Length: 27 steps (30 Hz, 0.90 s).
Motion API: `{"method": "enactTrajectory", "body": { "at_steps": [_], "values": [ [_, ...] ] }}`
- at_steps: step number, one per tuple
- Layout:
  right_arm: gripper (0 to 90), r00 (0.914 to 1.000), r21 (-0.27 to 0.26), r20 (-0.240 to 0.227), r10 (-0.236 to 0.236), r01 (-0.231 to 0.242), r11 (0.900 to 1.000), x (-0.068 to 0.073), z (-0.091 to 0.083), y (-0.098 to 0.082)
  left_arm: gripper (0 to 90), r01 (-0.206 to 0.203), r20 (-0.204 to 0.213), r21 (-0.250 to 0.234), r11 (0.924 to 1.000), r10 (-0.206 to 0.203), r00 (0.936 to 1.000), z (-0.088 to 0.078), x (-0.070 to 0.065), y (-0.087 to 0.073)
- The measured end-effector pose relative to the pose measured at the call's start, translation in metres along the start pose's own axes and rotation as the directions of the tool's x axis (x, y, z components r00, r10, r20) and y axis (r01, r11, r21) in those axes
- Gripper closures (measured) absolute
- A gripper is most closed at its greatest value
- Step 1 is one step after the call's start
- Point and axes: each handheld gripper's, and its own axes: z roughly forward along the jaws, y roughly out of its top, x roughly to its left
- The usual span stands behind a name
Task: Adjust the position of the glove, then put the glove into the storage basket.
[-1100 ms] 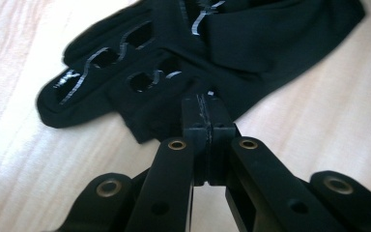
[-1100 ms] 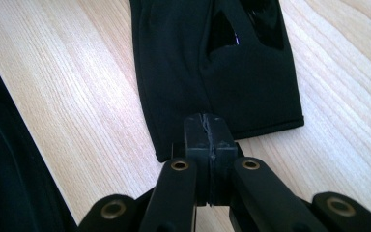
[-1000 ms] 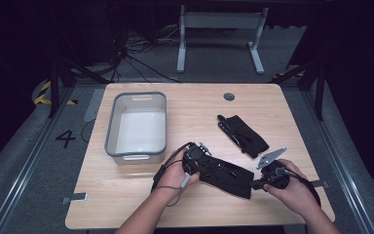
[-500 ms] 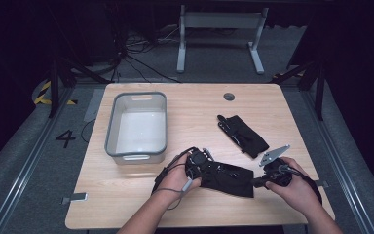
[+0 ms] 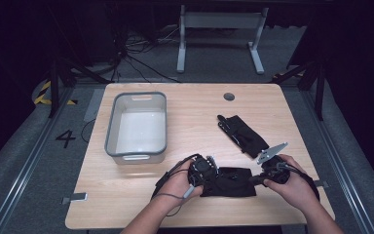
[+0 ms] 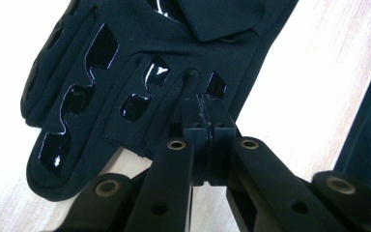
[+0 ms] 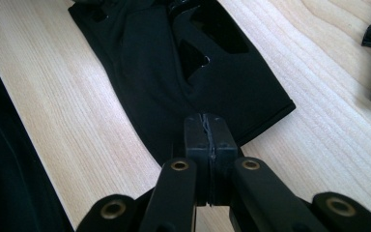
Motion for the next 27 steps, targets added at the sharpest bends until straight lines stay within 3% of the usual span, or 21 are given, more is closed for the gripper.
{"method": "enactTrajectory", "body": {
  "at_steps": [5, 8, 15, 21, 27],
  "values": [
    [90.0, 1.0000, -0.005, -0.001, -0.002, 0.002, 1.000, -0.001, -0.001, 0.001, 85.2, -0.002, 0.011, -0.001, 1.0000, 0.002, 0.9999, -0.001, 0.001, -0.001],
    [90.0, 1.0000, -0.008, 0.000, 0.001, -0.001, 1.000, -0.001, -0.002, 0.001, 78.0, -0.004, 0.010, -0.026, 0.9997, 0.005, 0.9999, -0.004, 0.000, -0.001],
    [90.0, 0.9999, -0.027, 0.004, 0.014, -0.014, 1.000, -0.004, -0.008, -0.002, 73.6, -0.006, -0.004, -0.110, 0.9939, 0.006, 1.0000, -0.026, -0.002, -0.004],
    [90.0, 0.9997, -0.043, 0.007, 0.024, -0.024, 0.999, -0.005, -0.012, -0.003, 71.9, 0.024, -0.018, -0.162, 0.9865, -0.027, 0.9995, -0.042, 0.003, -0.010],
    [90.0, 0.9996, -0.058, 0.008, 0.025, -0.025, 0.998, -0.006, -0.015, -0.002, 70.8, 0.045, -0.022, -0.182, 0.9823, -0.049, 0.9985, -0.050, 0.007, -0.016]
  ]
}}
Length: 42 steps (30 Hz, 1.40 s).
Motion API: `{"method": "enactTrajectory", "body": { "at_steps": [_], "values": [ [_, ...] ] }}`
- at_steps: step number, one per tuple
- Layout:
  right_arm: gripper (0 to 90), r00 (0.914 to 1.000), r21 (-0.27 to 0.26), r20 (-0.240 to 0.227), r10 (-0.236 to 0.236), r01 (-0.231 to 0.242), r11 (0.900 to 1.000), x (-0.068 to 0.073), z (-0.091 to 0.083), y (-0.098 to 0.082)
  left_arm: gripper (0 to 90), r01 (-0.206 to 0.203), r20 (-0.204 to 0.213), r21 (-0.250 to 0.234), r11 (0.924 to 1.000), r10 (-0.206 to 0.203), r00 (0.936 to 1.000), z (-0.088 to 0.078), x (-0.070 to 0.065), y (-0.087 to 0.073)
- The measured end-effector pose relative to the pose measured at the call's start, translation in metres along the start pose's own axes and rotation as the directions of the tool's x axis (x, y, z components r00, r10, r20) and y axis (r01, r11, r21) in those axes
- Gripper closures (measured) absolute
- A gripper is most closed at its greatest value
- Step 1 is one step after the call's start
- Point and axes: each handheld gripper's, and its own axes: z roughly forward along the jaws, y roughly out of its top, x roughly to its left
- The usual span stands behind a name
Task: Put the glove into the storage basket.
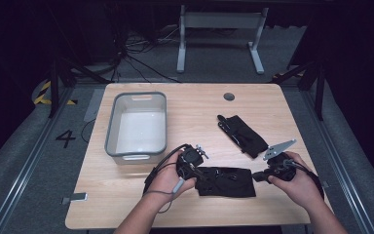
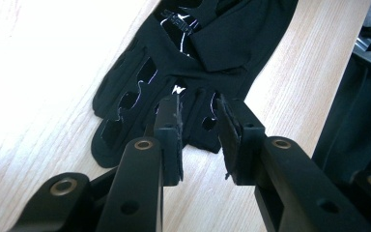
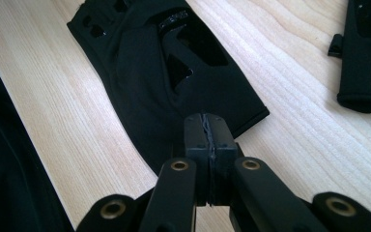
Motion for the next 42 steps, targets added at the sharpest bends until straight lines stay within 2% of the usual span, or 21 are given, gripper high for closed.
{"method": "enactTrajectory", "body": {
  "at_steps": [13, 14, 16, 20, 22, 23, 24, 26, 30, 32, 33, 34, 38, 42],
  "values": [
    [89.9, 0.9992, -0.066, 0.023, 0.033, -0.032, 0.997, -0.014, -0.016, 0.013, 67.6, 0.045, -0.029, -0.050, 0.9977, -0.047, 0.9985, -0.022, 0.008, -0.019],
    [89.7, 0.9984, -0.096, 0.010, 0.055, -0.054, 0.994, -0.020, -0.018, 0.019, 67.4, 0.060, -0.038, -0.056, 0.9966, -0.062, 0.9974, -0.025, 0.010, -0.024],
    [89.7, 0.9979, -0.109, -0.004, 0.064, -0.064, 0.992, -0.022, -0.018, 0.020, 67.3, 0.067, -0.045, -0.059, 0.9960, -0.070, 0.9966, -0.026, 0.011, -0.027],
    [89.5, 0.9934, -0.123, 0.029, 0.111, -0.107, 0.987, -0.044, -0.011, 0.029, 66.9, 0.089, -0.054, -0.079, 0.9929, -0.093, 0.9942, -0.033, 0.014, -0.035],
    [89.5, 0.9917, -0.130, 0.037, 0.123, -0.117, 0.985, -0.050, -0.009, 0.031, 66.7, 0.092, -0.055, -0.076, 0.9928, -0.096, 0.9938, -0.033, 0.015, -0.037],
    [89.4, 0.9862, -0.141, 0.053, 0.157, -0.148, 0.979, -0.062, -0.006, 0.033, 66.5, 0.100, -0.058, -0.077, 0.9920, -0.105, 0.9928, -0.034, 0.017, -0.039],
    [89.4, 0.9862, -0.141, 0.053, 0.157, -0.148, 0.979, -0.062, -0.006, 0.033, 66.4, 0.100, -0.058, -0.077, 0.9920, -0.105, 0.9928, -0.034, 0.017, -0.039],
    [89.4, 0.9797, -0.142, 0.094, 0.177, -0.163, 0.976, -0.073, -0.003, 0.038, 66.4, 0.109, -0.057, -0.078, 0.9910, -0.114, 0.9919, -0.035, 0.019, -0.041],
    [87.7, 0.9735, -0.138, 0.136, 0.184, -0.165, 0.977, -0.081, 0.001, 0.041, 66.6, 0.110, -0.058, -0.076, 0.9910, -0.115, 0.9917, -0.035, 0.021, -0.041],
    [86.6, 0.9628, -0.139, 0.145, 0.228, -0.208, 0.968, -0.092, 0.005, 0.041, 66.6, 0.108, -0.055, -0.072, 0.9915, -0.112, 0.9921, -0.034, 0.021, -0.040],
    [86.8, 0.9592, -0.140, 0.152, 0.239, -0.218, 0.966, -0.096, 0.007, 0.040, 66.5, 0.107, -0.055, -0.073, 0.9916, -0.111, 0.9923, -0.033, 0.021, -0.040],
    [86.8, 0.9592, -0.140, 0.152, 0.239, -0.218, 0.966, -0.096, 0.007, 0.040, 66.5, 0.107, -0.055, -0.073, 0.9916, -0.111, 0.9923, -0.033, 0.021, -0.040],
    [83.0, 0.9421, -0.152, 0.171, 0.289, -0.264, 0.952, -0.111, 0.010, 0.037, 66.5, 0.102, -0.054, -0.074, 0.9921, -0.106, 0.9929, -0.033, 0.021, -0.038],
    [79.1, 0.9258, -0.144, 0.196, 0.323, -0.299, 0.943, -0.123, 0.014, 0.036, 66.2, 0.105, -0.052, -0.071, 0.9920, -0.109, 0.9927, -0.031, 0.022, -0.037]
  ]
}}
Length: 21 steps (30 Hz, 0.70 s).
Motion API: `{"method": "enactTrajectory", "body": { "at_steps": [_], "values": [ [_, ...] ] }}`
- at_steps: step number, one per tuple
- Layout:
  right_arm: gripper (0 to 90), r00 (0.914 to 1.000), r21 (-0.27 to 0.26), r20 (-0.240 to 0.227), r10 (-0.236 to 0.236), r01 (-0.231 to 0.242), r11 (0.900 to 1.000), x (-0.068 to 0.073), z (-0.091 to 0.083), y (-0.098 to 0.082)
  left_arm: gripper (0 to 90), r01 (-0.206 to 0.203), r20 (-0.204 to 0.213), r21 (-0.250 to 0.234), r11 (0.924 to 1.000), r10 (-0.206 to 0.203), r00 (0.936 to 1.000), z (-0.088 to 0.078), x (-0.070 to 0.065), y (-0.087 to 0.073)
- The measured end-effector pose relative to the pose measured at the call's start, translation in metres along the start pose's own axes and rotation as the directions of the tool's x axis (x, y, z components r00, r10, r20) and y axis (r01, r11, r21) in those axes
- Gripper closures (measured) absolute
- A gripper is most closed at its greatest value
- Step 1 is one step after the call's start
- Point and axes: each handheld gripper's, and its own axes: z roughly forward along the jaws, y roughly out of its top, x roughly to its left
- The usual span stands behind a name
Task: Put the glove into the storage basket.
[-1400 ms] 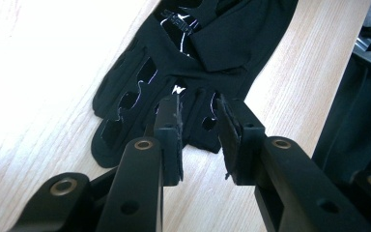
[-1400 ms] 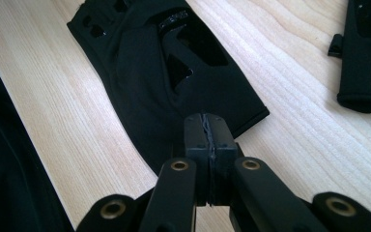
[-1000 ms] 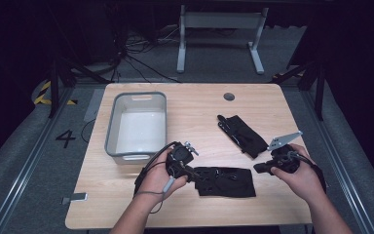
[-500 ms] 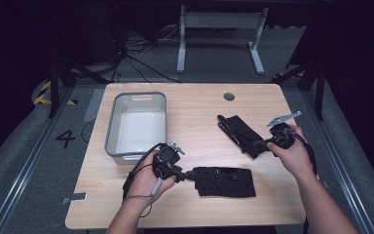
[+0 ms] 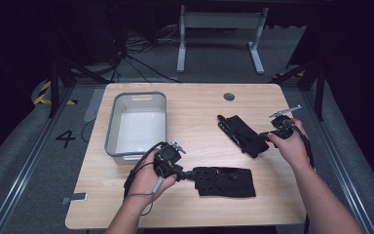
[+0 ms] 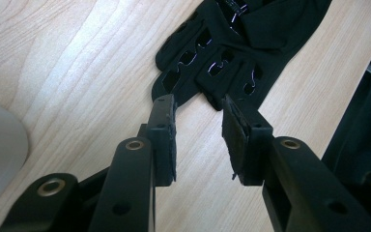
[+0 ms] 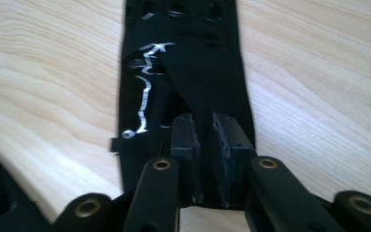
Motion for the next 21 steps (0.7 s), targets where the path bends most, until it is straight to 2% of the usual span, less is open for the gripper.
{"method": "enactTrajectory", "body": {
  "at_steps": [7, 10, 16, 21],
  "values": [
    [72.3, 0.9979, 0.017, 0.043, 0.049, -0.050, 0.999, -0.017, 0.012, -0.001, 66.3, -0.003, 0.002, 0.010, 0.9999, 0.003, 1.0000, 0.003, 0.001, 0.001],
    [68.8, 0.9967, 0.024, 0.042, 0.070, -0.071, 0.997, -0.023, 0.016, -0.002, 66.0, 0.000, 0.003, 0.012, 0.9999, 0.000, 1.0000, 0.004, 0.001, 0.000],
    [58.1, 0.9953, 0.052, 0.065, 0.072, -0.075, 0.996, -0.026, 0.025, -0.004, 65.8, 0.000, 0.001, 0.012, 0.9999, 0.000, 1.0000, 0.005, 0.001, 0.000],
    [55.7, 0.9941, 0.062, 0.056, 0.092, -0.096, 0.993, -0.028, 0.027, -0.003, 65.3, -0.001, 0.000, 0.013, 0.9999, 0.001, 1.0000, 0.005, 0.001, 0.000]
  ]
}}
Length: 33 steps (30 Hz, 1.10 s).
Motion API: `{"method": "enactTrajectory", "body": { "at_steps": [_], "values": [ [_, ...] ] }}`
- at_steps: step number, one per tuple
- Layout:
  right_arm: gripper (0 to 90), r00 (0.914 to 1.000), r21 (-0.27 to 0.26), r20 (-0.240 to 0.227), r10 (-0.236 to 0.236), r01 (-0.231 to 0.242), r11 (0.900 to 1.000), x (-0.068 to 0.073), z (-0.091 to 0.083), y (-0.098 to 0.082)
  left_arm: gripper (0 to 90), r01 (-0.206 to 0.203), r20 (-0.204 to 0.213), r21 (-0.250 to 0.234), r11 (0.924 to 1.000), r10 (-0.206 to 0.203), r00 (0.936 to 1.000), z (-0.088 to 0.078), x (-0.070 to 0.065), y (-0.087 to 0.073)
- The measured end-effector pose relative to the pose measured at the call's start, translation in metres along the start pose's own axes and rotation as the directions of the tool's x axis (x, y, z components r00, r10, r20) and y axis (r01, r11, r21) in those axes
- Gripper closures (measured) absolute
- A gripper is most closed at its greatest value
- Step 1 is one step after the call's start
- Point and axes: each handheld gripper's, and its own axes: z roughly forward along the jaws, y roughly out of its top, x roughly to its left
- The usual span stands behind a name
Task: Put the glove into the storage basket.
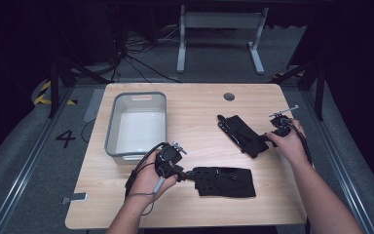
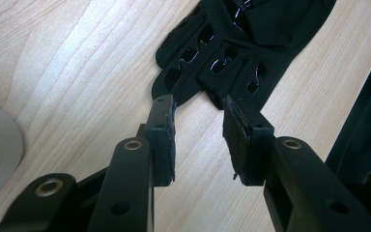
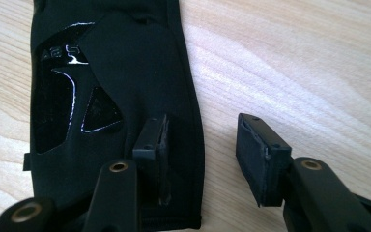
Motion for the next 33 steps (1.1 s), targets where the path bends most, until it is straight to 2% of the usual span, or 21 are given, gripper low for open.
{"method": "enactTrajectory", "body": {
  "at_steps": [2, 5, 9, 12, 16, 21, 27, 30, 33],
  "values": [
    [56.0, 0.9995, 0.005, -0.024, 0.019, -0.019, 1.000, -0.001, 0.001, 0.000, 65.0, 0.001, -0.002, -0.002, 1.0000, -0.001, 1.0000, 0.000, -0.001, 0.000],
    [63.6, 0.9971, 0.015, -0.071, 0.025, -0.024, 1.000, -0.001, 0.002, 0.000, 64.6, -0.001, -0.002, -0.001, 1.0000, 0.001, 1.0000, 0.000, -0.001, 0.000],
    [79.6, 0.9919, 0.031, -0.122, 0.035, -0.032, 0.999, 0.002, 0.002, 0.000, 64.1, -0.001, -0.003, -0.003, 1.0000, 0.001, 1.0000, 0.000, -0.001, 0.000],
    [86.2, 0.9954, 0.033, -0.096, 0.007, -0.004, 0.999, 0.006, 0.000, 0.001, 64.0, -0.002, -0.003, -0.003, 1.0000, 0.002, 1.0000, 0.000, -0.001, 0.000],
    [87.3, 0.9975, 0.037, -0.057, -0.041, 0.044, 0.998, 0.014, -0.003, 0.003, 63.9, 0.000, -0.005, -0.003, 1.0000, 0.000, 1.0000, 0.000, -0.001, 0.000],
    [87.6, 0.9960, 0.003, -0.052, -0.072, 0.072, 0.997, 0.020, -0.015, 0.003, 63.8, -0.002, -0.004, -0.008, 1.0000, 0.002, 1.0000, -0.001, -0.001, 0.000],
    [87.8, 0.9903, -0.041, -0.008, -0.138, 0.138, 0.990, 0.028, -0.035, 0.005, 63.6, -0.009, -0.003, -0.005, 0.9999, 0.009, 1.0000, 0.000, -0.002, 0.002],
    [87.9, 0.9875, -0.056, 0.002, -0.157, 0.157, 0.986, 0.031, -0.043, 0.007, 63.6, -0.012, -0.002, -0.004, 0.9999, 0.012, 0.9999, 0.000, -0.002, 0.002],
    [88.0, 0.9821, -0.068, 0.029, -0.186, 0.188, 0.980, 0.037, -0.050, 0.009, 63.4, -0.007, -0.001, -0.008, 0.9999, 0.007, 1.0000, 0.000, -0.002, 0.002]
  ]
}}
